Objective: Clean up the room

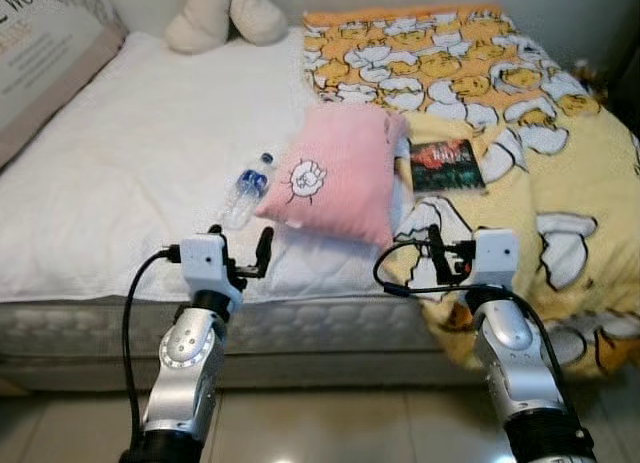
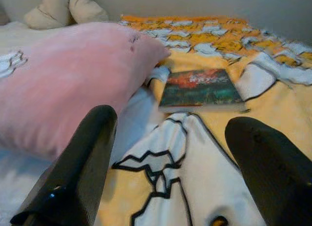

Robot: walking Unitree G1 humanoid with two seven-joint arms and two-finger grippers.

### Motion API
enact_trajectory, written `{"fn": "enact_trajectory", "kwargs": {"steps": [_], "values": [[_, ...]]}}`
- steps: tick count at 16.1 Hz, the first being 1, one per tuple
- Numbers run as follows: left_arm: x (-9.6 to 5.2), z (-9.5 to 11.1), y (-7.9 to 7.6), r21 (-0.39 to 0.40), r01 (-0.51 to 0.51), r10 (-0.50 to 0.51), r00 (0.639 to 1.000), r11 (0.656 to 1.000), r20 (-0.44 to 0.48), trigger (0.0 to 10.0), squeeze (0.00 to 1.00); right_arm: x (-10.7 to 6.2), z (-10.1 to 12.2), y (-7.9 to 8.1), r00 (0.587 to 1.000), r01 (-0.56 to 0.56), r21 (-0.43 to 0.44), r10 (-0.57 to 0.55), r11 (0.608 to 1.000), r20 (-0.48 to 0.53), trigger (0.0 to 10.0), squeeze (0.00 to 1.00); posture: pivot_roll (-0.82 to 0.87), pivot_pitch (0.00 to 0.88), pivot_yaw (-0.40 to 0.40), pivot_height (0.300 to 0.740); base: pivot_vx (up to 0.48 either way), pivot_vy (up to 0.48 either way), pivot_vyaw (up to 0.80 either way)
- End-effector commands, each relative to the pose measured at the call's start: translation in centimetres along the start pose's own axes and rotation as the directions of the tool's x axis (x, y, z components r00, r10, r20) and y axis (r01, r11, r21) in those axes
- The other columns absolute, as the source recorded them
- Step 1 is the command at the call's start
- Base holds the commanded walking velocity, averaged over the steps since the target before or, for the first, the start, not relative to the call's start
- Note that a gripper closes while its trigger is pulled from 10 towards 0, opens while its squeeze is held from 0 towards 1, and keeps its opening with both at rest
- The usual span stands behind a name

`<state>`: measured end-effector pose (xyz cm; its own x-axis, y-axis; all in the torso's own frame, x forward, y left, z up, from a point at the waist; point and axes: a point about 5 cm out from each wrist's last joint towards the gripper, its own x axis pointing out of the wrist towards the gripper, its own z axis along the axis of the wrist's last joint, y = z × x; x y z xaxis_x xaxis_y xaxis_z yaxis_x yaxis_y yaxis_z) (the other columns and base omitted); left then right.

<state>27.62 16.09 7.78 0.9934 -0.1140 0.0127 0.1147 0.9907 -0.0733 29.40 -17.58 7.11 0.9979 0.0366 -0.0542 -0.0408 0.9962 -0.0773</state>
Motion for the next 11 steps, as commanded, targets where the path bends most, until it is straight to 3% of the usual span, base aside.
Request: {"fn": "enact_trajectory", "kwargs": {"steps": [1, 4, 11], "values": [[0.0, 0.1, 0.4, 0.003, -0.006, 0.006, 1.000, 1.000, 0.002, 10.0, 0.00, 0.0, 0.2, 0.6, 1.000, -0.022, -0.004, 0.022, 1.000, 0.011, 10.0, 0.00, -0.14, 0.000, 0.107, 0.740, 0.000, 0.000, 0.00], [0.2, 0.5, 0.4, 0.019, -0.005, 0.005, 1.000, 1.000, 0.010, 10.0, 0.00, 0.3, 0.9, 0.9, 0.999, -0.041, -0.006, 0.041, 0.999, 0.030, 10.0, 0.00, -0.14, 0.000, 0.105, 0.740, 0.328, 0.288, 0.00], [0.7, 1.3, 0.7, 0.046, 0.007, -0.008, 0.999, 0.999, 0.031, 10.0, 0.00, 0.6, 1.0, 1.0, 0.998, -0.047, -0.008, 0.047, 0.999, 0.031, 10.0, 0.00, -0.14, 0.000, 0.106, 0.740, 0.455, 0.000, 0.00]]}}
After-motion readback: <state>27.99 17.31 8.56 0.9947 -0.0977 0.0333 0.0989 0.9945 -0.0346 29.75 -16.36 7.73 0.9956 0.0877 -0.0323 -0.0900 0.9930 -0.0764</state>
